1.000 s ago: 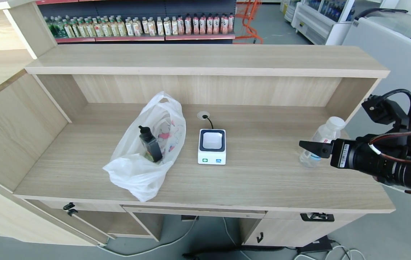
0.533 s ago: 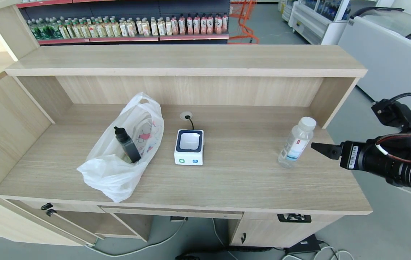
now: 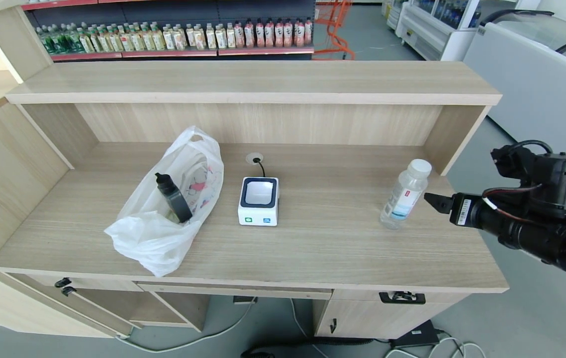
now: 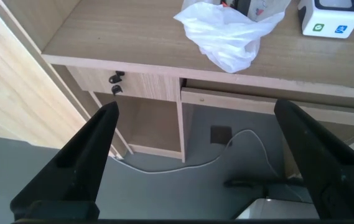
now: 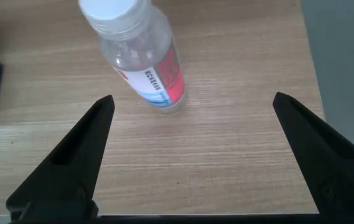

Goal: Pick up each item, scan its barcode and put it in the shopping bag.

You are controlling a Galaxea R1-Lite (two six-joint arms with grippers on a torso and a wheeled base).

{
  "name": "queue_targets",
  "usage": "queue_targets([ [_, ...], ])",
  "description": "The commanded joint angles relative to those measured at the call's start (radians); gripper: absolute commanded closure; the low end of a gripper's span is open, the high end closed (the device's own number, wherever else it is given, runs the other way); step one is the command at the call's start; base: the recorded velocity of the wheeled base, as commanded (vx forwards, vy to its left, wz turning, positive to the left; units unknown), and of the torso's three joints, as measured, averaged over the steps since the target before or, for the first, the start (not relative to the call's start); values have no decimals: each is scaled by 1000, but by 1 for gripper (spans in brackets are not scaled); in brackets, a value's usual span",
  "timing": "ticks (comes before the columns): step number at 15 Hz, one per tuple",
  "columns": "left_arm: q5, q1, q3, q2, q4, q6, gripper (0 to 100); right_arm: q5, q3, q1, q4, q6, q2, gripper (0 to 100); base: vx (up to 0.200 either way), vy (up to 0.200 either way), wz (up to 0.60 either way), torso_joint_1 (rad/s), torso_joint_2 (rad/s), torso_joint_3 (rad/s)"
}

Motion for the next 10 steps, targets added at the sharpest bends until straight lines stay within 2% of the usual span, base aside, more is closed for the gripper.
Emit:
queue_targets([
  [1,0,-1,0,0,1,0,0,0,-8,5,-42,1,112,0,0,0,0,0,0,0],
  [10,0,-1,0,0,1,-1,0,-4,-158,57,-65,-19,258,0,0,0,0,0,0,0],
])
